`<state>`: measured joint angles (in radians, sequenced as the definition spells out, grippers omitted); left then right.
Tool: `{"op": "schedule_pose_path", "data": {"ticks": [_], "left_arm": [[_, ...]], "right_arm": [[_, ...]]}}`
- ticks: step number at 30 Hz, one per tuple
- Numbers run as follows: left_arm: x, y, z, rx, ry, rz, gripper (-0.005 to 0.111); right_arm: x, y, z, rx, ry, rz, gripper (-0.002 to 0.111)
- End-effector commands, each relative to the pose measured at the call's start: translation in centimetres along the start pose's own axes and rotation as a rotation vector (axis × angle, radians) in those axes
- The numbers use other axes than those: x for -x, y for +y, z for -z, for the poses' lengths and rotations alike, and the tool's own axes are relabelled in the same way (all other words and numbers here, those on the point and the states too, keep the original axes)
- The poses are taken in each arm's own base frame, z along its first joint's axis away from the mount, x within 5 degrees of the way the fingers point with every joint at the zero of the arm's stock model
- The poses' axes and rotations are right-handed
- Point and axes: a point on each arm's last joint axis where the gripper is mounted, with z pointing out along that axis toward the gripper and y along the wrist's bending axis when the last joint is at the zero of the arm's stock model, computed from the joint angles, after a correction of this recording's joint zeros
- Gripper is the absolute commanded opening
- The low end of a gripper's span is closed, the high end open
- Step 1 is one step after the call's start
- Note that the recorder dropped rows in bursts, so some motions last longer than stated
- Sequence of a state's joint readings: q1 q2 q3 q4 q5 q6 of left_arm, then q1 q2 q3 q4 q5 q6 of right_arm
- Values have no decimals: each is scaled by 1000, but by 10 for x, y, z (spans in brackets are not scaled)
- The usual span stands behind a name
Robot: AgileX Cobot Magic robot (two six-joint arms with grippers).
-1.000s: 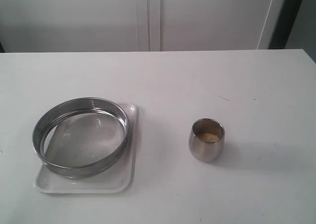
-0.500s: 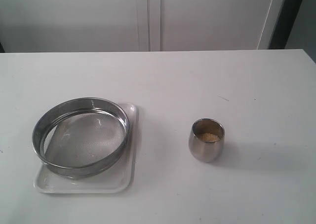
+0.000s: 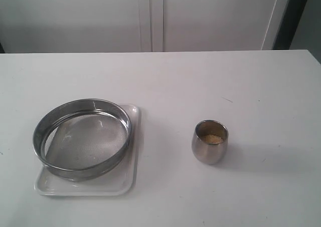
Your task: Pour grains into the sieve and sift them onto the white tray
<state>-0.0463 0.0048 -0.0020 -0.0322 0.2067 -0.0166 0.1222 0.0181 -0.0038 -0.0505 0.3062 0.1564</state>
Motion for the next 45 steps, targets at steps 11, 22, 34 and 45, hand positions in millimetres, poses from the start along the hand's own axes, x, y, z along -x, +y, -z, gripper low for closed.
{"op": "schedule_pose_path", "data": {"ticks": [11,22,34,45], "left_arm": [[0,0,0,4,-6,4,0],[0,0,0,4,-6,4,0],[0,0,0,4,-6,4,0],[0,0,0,4,-6,4,0]], "right_arm": [[18,3,2,11,-219,175,0],[27,4,5,14,-320,213,0],[43,7,11,32,-495,170,0],[48,6,14,44,-531,86,0]]}}
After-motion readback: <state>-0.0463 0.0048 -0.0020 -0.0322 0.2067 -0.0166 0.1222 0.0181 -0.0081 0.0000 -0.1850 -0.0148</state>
